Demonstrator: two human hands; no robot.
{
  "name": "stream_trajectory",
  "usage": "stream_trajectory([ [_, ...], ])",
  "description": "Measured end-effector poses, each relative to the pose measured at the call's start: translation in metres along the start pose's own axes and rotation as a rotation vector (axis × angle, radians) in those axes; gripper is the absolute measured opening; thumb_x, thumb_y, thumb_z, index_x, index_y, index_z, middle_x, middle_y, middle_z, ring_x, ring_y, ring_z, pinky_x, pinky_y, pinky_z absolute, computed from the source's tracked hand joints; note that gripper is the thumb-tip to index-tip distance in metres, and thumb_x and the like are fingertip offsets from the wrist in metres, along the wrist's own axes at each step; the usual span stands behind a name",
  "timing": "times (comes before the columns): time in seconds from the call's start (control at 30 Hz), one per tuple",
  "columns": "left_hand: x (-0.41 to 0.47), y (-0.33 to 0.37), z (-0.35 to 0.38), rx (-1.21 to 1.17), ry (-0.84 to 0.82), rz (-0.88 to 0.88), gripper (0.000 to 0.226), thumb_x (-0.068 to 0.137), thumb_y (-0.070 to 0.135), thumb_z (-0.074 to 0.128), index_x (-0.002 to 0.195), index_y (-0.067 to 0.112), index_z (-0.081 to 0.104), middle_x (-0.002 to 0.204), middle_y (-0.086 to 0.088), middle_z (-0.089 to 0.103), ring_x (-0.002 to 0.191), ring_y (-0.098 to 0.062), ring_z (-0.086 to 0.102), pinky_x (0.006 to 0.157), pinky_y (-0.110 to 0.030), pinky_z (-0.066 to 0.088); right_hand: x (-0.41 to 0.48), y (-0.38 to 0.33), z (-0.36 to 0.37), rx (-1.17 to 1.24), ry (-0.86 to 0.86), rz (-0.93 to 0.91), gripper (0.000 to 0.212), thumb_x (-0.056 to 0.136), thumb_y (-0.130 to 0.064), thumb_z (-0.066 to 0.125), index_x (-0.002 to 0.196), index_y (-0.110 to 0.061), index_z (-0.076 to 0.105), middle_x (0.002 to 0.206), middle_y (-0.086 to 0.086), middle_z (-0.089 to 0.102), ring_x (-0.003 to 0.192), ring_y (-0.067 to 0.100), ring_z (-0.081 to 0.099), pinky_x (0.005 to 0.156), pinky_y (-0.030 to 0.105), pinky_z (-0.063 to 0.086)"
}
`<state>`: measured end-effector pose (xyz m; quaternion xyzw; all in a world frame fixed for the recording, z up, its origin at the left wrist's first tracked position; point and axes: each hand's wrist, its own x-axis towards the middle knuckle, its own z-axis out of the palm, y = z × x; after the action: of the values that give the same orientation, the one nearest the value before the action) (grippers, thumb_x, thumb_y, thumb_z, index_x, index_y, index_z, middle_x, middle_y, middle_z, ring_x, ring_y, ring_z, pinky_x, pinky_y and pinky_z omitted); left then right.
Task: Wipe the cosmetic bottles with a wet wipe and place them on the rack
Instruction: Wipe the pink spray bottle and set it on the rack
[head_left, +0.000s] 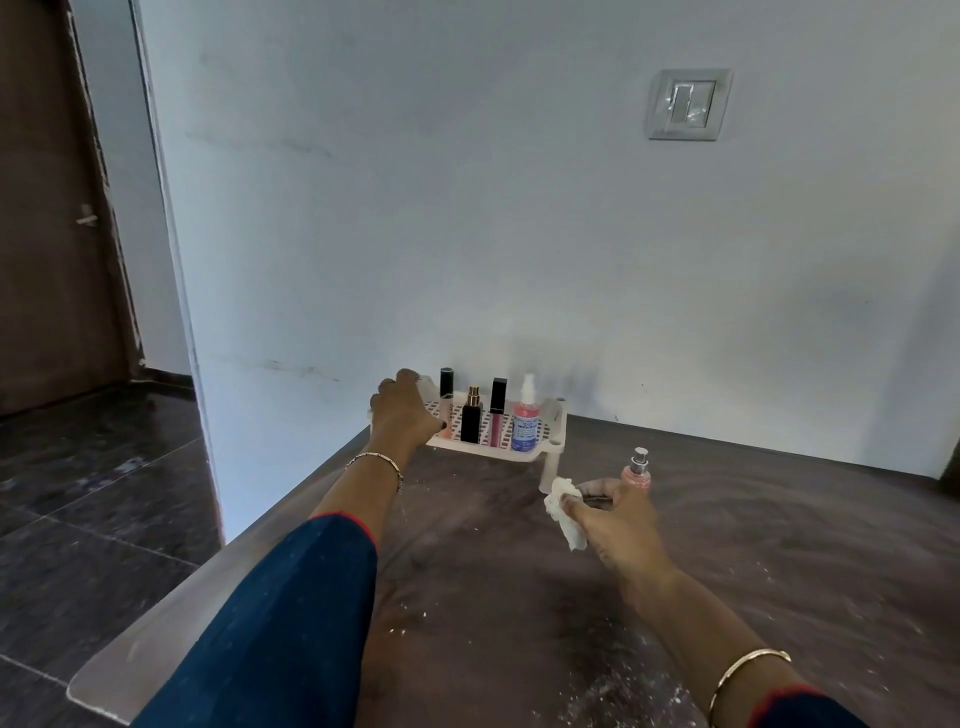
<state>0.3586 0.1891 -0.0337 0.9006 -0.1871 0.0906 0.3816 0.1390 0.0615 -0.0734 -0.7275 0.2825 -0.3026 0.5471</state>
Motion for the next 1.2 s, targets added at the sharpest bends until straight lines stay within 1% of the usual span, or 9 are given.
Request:
stream_trajectory([
  [0.1, -0.010, 0.016, -0.008, -0.015, 0.005, 0.017, 0.074, 0.073, 0.021, 0.075, 0.135, 0.013, 0.035, 0.128, -0.015, 0.049, 0.124, -0.030, 0.041, 0.103, -0.037, 0.033, -0.014, -0.007, -0.010, 0.008, 0.012, 0.008, 0.011, 0.083, -0.009, 0.070, 0.091, -0.001, 0.066, 0.082, 0.010, 0.070, 0.063, 0.011, 0.061, 0.042, 0.009, 0.042],
  [0.17, -0.020, 0.031, -0.012, -0.051, 0.003, 0.058, 0.069, 0.074, 0.020, 0.074, 0.133, 0.014, 0.039, 0.126, -0.013, 0.052, 0.124, -0.028, 0.042, 0.102, -0.035, 0.033, -0.027, -0.009, -0.019, 0.027, 0.013, 0.016, 0.013, 0.082, -0.009, 0.072, 0.090, -0.001, 0.066, 0.081, 0.011, 0.070, 0.062, 0.012, 0.062, 0.044, 0.013, 0.045],
  [0.3, -0.048, 0.065, -0.011, -0.069, -0.013, 0.209, 0.039, 0.076, 0.028, 0.071, 0.112, 0.019, 0.059, 0.115, -0.009, 0.059, 0.113, -0.025, 0.050, 0.096, -0.032, 0.037, -0.050, -0.011, -0.040, 0.073, 0.014, 0.027, 0.012, 0.080, -0.006, 0.073, 0.083, -0.001, 0.062, 0.076, 0.012, 0.067, 0.061, 0.015, 0.059, 0.052, 0.023, 0.048],
  [0.47, -0.089, 0.113, 0.009, -0.170, -0.209, 0.380, 0.007, 0.082, 0.024, 0.068, 0.088, 0.021, 0.068, 0.100, -0.002, 0.068, 0.101, -0.017, 0.061, 0.080, -0.020, 0.040, -0.067, -0.008, -0.070, 0.117, -0.007, 0.046, 0.012, 0.080, 0.003, 0.071, 0.083, 0.006, 0.060, 0.059, 0.010, 0.060, 0.048, 0.016, 0.052, 0.039, 0.019, 0.041],
  [0.57, -0.102, 0.136, 0.030, -0.164, -0.298, 0.393, 0.013, 0.085, 0.023, 0.065, 0.096, 0.023, 0.070, 0.102, 0.003, 0.069, 0.101, -0.014, 0.062, 0.082, -0.020, 0.044, -0.066, -0.006, -0.087, 0.103, 0.016, 0.041, 0.011, 0.079, 0.005, 0.070, 0.083, 0.006, 0.060, 0.058, 0.009, 0.059, 0.048, 0.016, 0.051, 0.039, 0.020, 0.040],
  [0.7, -0.108, 0.153, 0.053, -0.079, -0.316, 0.345, 0.025, 0.084, 0.029, 0.066, 0.107, 0.020, 0.068, 0.112, 0.000, 0.069, 0.108, -0.018, 0.061, 0.096, -0.035, 0.048, -0.059, 0.001, -0.108, 0.112, 0.047, 0.035, 0.010, 0.079, 0.004, 0.070, 0.083, 0.004, 0.060, 0.060, 0.008, 0.061, 0.054, 0.020, 0.054, 0.044, 0.023, 0.044],
  [0.9, -0.114, 0.161, 0.070, -0.009, -0.290, 0.340, 0.007, 0.083, 0.019, 0.068, 0.089, 0.021, 0.072, 0.100, 0.000, 0.072, 0.096, -0.017, 0.065, 0.088, -0.035, 0.053, -0.055, 0.013, -0.131, 0.143, 0.087, 0.043, 0.017, 0.078, -0.003, 0.074, 0.086, 0.006, 0.063, 0.062, 0.009, 0.066, 0.056, 0.018, 0.059, 0.049, 0.024, 0.045],
  [1.0, -0.120, 0.164, 0.068, 0.012, -0.289, 0.364, 0.006, 0.084, 0.015, 0.066, 0.085, 0.020, 0.069, 0.100, -0.002, 0.071, 0.093, -0.019, 0.065, 0.087, -0.035, 0.053, -0.059, 0.013, -0.138, 0.135, 0.094, 0.049, 0.013, 0.078, -0.002, 0.073, 0.085, 0.004, 0.063, 0.071, 0.014, 0.067, 0.059, 0.018, 0.060, 0.051, 0.025, 0.046],
  [1.2, -0.152, 0.180, 0.038, -0.076, -0.340, 0.453, 0.009, 0.082, 0.017, 0.069, 0.090, 0.015, 0.070, 0.096, -0.002, 0.072, 0.093, -0.016, 0.065, 0.085, -0.030, 0.052, -0.090, -0.002, -0.155, 0.131, 0.162, 0.024, 0.017, 0.078, -0.006, 0.076, 0.083, 0.001, 0.061, 0.063, 0.008, 0.063, 0.053, 0.017, 0.055, 0.048, 0.027, 0.044],
])
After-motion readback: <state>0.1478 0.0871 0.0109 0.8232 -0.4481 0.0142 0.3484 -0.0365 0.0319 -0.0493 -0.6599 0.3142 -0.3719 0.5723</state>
